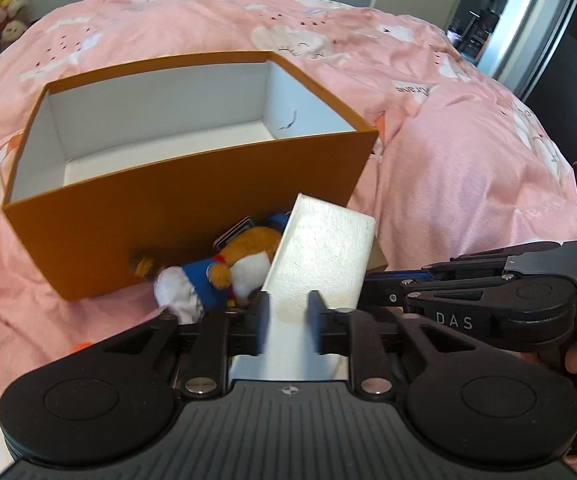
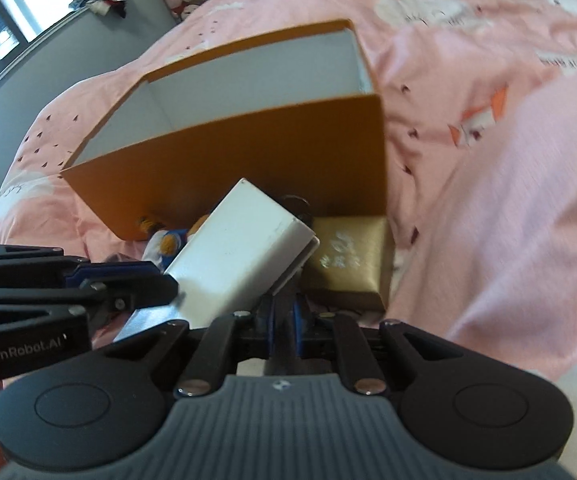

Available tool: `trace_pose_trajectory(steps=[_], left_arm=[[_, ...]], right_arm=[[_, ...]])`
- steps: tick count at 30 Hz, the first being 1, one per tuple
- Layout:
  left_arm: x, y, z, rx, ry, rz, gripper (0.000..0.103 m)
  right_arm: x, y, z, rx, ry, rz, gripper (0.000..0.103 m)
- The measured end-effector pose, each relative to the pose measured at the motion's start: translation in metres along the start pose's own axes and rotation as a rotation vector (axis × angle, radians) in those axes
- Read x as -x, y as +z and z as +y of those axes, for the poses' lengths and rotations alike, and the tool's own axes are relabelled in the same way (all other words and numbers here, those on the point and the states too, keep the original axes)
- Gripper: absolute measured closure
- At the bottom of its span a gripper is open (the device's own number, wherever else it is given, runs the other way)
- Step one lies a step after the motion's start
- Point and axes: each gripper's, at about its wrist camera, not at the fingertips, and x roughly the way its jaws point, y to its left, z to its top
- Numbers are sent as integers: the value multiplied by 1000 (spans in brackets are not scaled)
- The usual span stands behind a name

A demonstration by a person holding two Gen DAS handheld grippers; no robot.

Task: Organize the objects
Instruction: 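Lift the white glasses box upright out of the pile with the left gripper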

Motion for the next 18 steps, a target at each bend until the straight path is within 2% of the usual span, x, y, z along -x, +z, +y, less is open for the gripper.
trace_pose_trajectory(steps=[3, 6, 8, 12, 18], left_arm=[[6, -5, -3, -52, -1, -8, 70], [3, -11, -11, -129, 27, 2, 62], [-3, -16, -15, -156, 47, 21, 60], [-11, -18, -20, -192, 69, 8, 45], [-21, -23, -34, -297, 169, -5, 38]], right_arm=[[-9, 4, 3, -16, 54, 36, 92], [-16, 6, 10, 4, 24, 47, 91], [-17, 7, 11, 0, 27, 49, 91], [-16, 6, 12, 3, 37, 32, 92], [-18, 9, 14, -17, 95, 16, 93]])
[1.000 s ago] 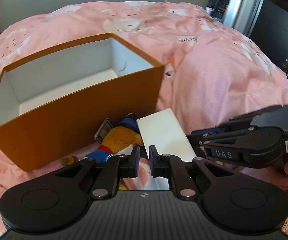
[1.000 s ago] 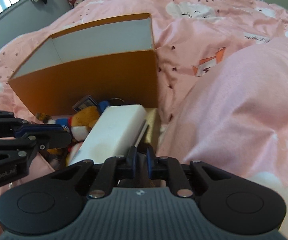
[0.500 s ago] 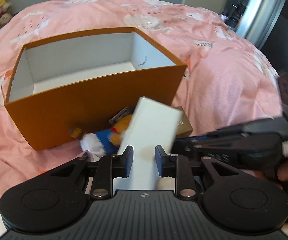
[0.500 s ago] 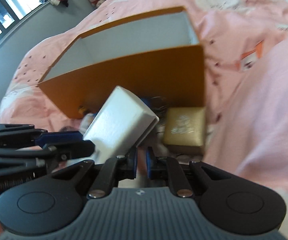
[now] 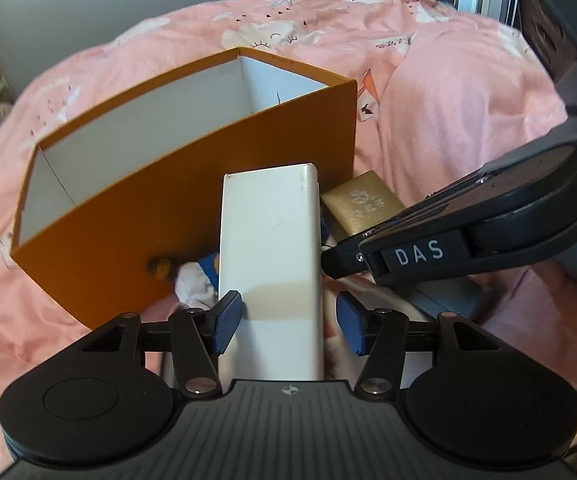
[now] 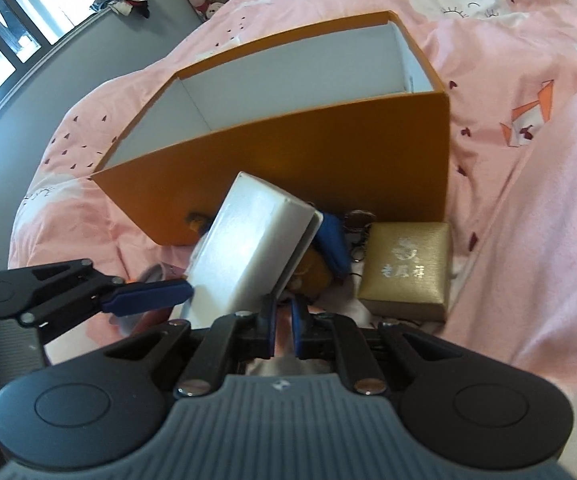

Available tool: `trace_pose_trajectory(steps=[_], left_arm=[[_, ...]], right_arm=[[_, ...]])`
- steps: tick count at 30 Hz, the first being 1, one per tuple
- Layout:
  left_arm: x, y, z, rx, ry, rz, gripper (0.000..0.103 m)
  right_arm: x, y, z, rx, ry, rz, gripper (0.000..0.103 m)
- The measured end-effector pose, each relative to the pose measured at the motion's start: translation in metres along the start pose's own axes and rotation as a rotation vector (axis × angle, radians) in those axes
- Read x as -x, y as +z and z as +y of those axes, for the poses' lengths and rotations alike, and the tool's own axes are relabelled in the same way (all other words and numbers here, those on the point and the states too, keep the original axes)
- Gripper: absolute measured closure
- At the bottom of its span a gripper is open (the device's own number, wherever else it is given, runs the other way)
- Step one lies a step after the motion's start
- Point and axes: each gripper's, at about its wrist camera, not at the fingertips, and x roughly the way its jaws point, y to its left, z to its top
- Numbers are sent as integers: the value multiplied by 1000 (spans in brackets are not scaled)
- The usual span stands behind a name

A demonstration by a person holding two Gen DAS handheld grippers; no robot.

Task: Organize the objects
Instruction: 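Lift the white glasses box upright out of the pile with the left gripper, then grasp the gold square box with the right gripper while the left gripper holds the white box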

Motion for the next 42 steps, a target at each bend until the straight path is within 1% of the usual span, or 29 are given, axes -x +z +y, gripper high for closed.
trace_pose_trajectory(steps=[2, 5, 6, 8, 10, 12, 15, 17, 19, 22, 23, 24, 25, 27, 29, 31, 33, 35, 37, 38, 39, 40, 41, 42], left_arm=[[-5, -1, -6, -34, 43, -2, 34], [-12, -2, -15, -92, 107, 7, 34], [-15, -2, -18, -109, 128, 11, 35], [-14, -3, -18, -113, 131, 8, 37], [-9, -3, -14, -93, 110, -5, 43], [-1, -3, -10, -66, 85, -21, 54], [11, -2, -1, -7, 27, -45, 63], [19, 1, 5, 33, -22, -63, 67], [29, 4, 14, 92, -92, -88, 68], [31, 7, 36, 219, -247, -92, 69], [27, 6, 45, 265, -282, -81, 69], [24, 4, 52, 303, -292, -70, 69], [21, 3, 57, 326, -276, -57, 70], [15, 0, 66, 354, -215, -32, 76], [14, -1, 74, 381, -148, -23, 75], [16, -2, 79, 389, -112, -27, 76], [17, -2, 79, 372, -77, -24, 76], [22, -3, 78, 353, -67, -42, 74], [27, -2, 74, 341, -101, -60, 67], [31, -3, 74, 333, -128, -65, 58], [31, -2, 71, 324, -144, -71, 44], [32, -2, 66, 311, -146, -77, 38], [31, 0, 60, 292, -138, -79, 35], [29, 2, 53, 270, -128, -70, 35]], right_arm=[[0, -1, 3, 3, 3, -6, 94], [2, 0, 4, -2, 29, -13, 94], [2, 0, 6, 1, 30, -16, 94], [3, 0, 6, 6, 29, -16, 94], [6, 0, 6, 4, 36, -24, 94], [13, -2, 5, 1, 32, -55, 93], [29, -1, 7, 15, -23, -124, 92], [35, 0, 7, 20, -70, -150, 92], [38, 0, 7, 26, -112, -161, 92], [38, 0, 5, 35, -136, -154, 92], [37, 1, 6, 36, -139, -145, 92], [35, 1, 6, 38, -143, -137, 92], [34, 1, 6, 41, -147, -130, 92], [33, -2, 4, 49, -155, -121, 92], [32, -4, 5, 56, -167, -120, 92], [31, -4, 3, 55, -174, -119, 92], [30, -5, 3, 53, -180, -115, 91], [30, -5, 3, 58, -189, -110, 91], [31, -4, 2, 69, -205, -108, 87], [32, -3, 1, 72, -217, -108, 80], [34, -2, -1, 76, -228, -108, 73], [35, 0, -3, 78, -238, -109, 70], [37, 1, -5, 79, -249, -109, 66], [37, 3, -7, 81, -260, -105, 63]])
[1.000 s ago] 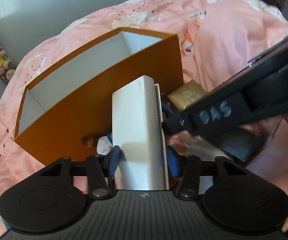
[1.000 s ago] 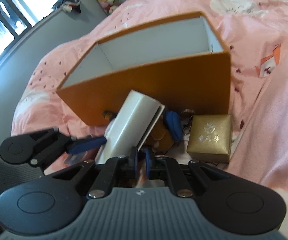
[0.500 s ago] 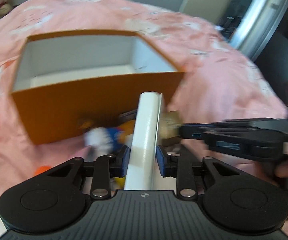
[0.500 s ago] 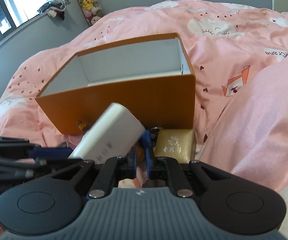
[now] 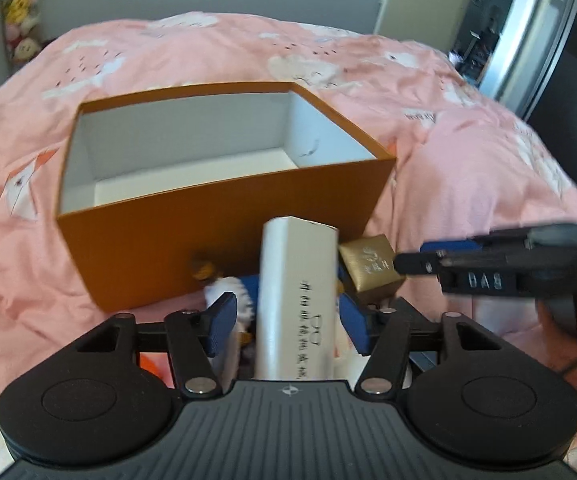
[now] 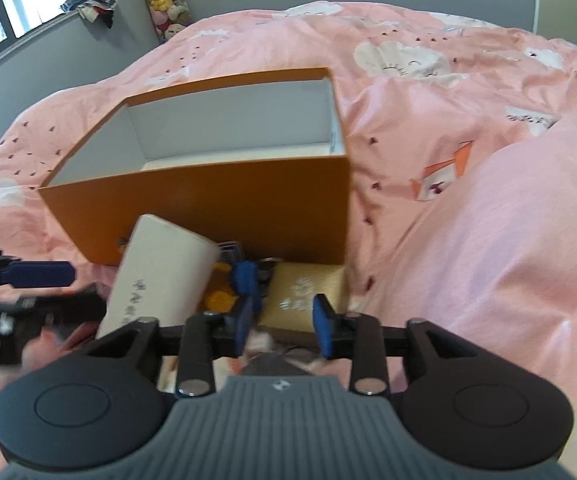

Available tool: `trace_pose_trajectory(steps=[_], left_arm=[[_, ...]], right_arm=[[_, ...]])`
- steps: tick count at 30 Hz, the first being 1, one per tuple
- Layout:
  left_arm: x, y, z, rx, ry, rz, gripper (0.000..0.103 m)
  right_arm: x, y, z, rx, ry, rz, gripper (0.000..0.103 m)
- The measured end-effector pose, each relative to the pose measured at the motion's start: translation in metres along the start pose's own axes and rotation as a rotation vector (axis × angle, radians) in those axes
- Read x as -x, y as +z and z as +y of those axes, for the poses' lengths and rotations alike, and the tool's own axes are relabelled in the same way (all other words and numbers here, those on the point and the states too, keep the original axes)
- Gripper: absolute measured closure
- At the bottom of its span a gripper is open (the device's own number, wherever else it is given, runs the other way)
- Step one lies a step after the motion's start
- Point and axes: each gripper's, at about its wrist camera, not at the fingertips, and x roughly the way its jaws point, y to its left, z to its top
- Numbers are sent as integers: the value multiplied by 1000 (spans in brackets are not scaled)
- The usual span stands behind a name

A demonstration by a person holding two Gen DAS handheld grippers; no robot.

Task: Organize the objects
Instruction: 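Grasp the gold square box with the right gripper while the left gripper holds the white box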

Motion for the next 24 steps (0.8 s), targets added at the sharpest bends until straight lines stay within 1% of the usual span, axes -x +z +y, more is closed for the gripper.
trace_pose_trajectory(steps=[2, 5, 7, 10, 12, 14, 17, 20, 24], left_arm=[[-8, -1, -13, -24, 32, 25, 35], [-18, -4, -29, -56, 96, 48, 35], [-24, -7, -36, -57, 151, 57, 35], [-31, -10, -43, -68, 219, 66, 36], [-36, -11, -49, -95, 232, 81, 36], [-41, -11, -53, -119, 247, 89, 36], [-48, -13, -62, -155, 289, 98, 36], [-53, -13, -65, -176, 309, 108, 33], [-61, -14, -70, -210, 337, 124, 30]], right_arm=[[-4, 4, -5, 14, -21, 22, 59], [-15, 7, -13, 7, -45, 81, 58], [-22, 8, -16, -8, -28, 113, 56], [-29, 6, -13, 2, -5, 129, 51], [-34, 6, -10, 13, 6, 135, 39], [-38, 5, -8, 17, 11, 142, 36], [-47, 4, -9, 9, 12, 166, 36], [-55, 3, -10, 4, 30, 192, 36], [-65, 1, -9, 5, 31, 216, 36]])
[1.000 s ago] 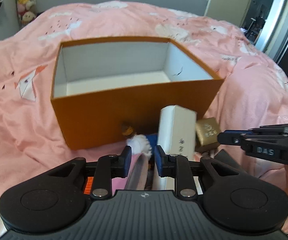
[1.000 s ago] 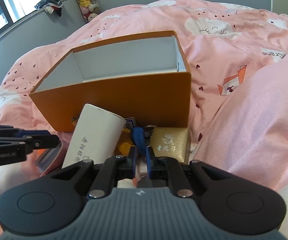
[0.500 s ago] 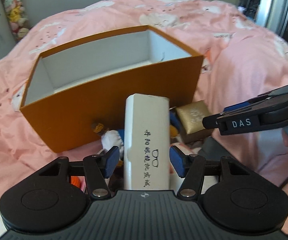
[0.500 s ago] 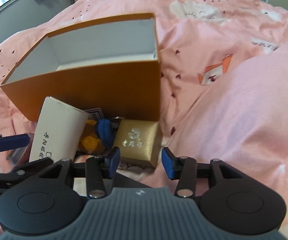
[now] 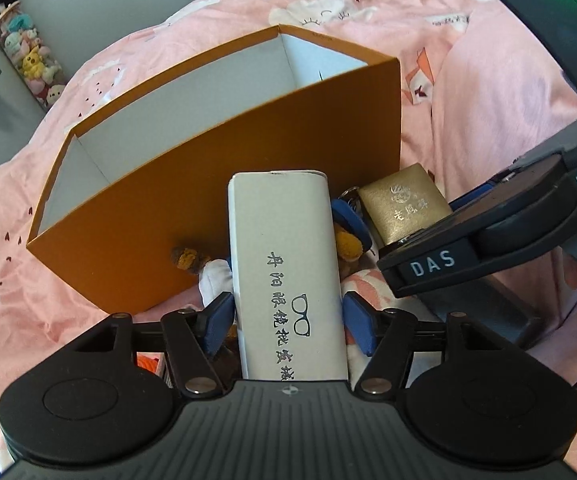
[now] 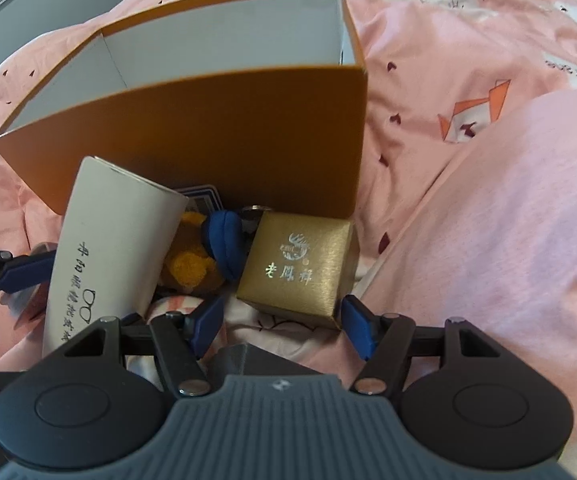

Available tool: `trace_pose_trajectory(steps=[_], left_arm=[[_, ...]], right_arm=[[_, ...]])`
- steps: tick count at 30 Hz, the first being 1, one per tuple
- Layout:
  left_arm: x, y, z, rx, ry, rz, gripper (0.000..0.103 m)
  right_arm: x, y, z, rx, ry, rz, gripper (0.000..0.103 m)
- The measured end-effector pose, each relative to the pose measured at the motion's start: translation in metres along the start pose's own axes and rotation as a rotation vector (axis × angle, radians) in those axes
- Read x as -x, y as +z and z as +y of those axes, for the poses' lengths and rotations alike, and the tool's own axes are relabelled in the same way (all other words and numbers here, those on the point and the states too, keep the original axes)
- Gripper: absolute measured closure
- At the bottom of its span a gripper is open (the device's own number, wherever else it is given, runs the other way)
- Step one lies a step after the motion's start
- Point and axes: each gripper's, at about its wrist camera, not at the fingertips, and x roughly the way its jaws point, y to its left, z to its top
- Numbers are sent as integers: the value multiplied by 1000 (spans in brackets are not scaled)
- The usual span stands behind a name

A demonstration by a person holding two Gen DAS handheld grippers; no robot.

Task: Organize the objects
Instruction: 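Grasp the gold square box with the right gripper while the left gripper holds the white box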

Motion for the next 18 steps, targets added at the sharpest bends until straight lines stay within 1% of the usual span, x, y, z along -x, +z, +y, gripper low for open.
trace_pose_trajectory(steps=[2, 3, 4, 9, 10, 11, 15, 17, 18], left_arm=[[-2, 1, -2, -10, 7, -1, 31], [-2, 1, -2, -10, 3, -2, 33], [-2, 1, -1, -7, -1, -4, 33], [3, -1, 12, 47, -46, -18, 34], [5, -1, 15, 62, -56, -21, 34], [6, -1, 19, 79, -67, -26, 34], [14, -3, 35, 143, -111, -38, 34], [15, -4, 40, 166, -129, -44, 34], [17, -4, 43, 176, -136, -49, 35]], right_arm=[[-4, 0, 0, 2, -7, 3, 36], [-6, 0, 0, 2, -12, 6, 38], [-8, 0, 0, 1, -18, 7, 39], [-1, -1, -5, -25, 2, -20, 41], [3, -1, -5, -29, 3, -32, 46], [6, -1, -5, -27, -5, -32, 64], [14, -2, -8, -32, 4, -40, 73], [13, -1, -8, -39, 2, -35, 72], [12, -1, -7, -35, -1, -35, 68]])
